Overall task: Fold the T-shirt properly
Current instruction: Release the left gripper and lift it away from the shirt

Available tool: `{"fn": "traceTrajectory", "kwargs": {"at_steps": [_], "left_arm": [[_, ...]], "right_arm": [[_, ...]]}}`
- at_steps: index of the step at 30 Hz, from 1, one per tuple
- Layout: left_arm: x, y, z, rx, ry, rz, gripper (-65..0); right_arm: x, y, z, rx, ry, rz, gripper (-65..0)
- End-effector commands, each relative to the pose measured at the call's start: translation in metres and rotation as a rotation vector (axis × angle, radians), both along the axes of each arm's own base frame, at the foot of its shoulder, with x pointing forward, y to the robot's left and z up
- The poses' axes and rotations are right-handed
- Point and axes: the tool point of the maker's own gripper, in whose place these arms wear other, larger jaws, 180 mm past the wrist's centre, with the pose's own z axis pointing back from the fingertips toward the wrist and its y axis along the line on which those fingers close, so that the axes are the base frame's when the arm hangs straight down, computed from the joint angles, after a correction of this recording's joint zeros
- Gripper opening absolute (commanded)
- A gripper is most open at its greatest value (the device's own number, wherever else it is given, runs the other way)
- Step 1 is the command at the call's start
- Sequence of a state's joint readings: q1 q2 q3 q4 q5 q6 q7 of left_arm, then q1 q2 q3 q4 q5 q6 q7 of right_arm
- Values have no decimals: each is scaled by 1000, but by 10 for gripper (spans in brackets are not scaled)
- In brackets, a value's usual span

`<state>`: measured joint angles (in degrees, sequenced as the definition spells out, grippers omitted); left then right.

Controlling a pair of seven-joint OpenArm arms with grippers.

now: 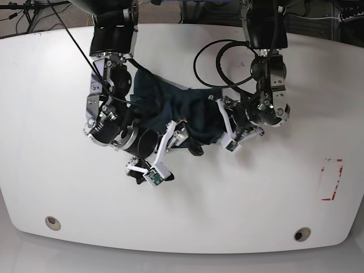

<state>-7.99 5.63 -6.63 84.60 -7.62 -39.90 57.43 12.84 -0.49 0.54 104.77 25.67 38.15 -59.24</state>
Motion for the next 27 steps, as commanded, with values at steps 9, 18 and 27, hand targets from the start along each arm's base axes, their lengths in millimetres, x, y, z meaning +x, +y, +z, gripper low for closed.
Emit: {"fn": "traceTrajectory", "kwargs": {"at_steps": [9,18,27], "left_arm": [[38,14,95,-239,-268,105,-428],[56,137,151,-114,-427,334,-431],[49,252,183,101,-478,459,-431]], "right_arm": [[-3,-17,10,-30,-59,-4,-105],[-15,-36,-15,-69,1,-28,-105],[-42,-28,-45,-88,85,9,-149]]}}
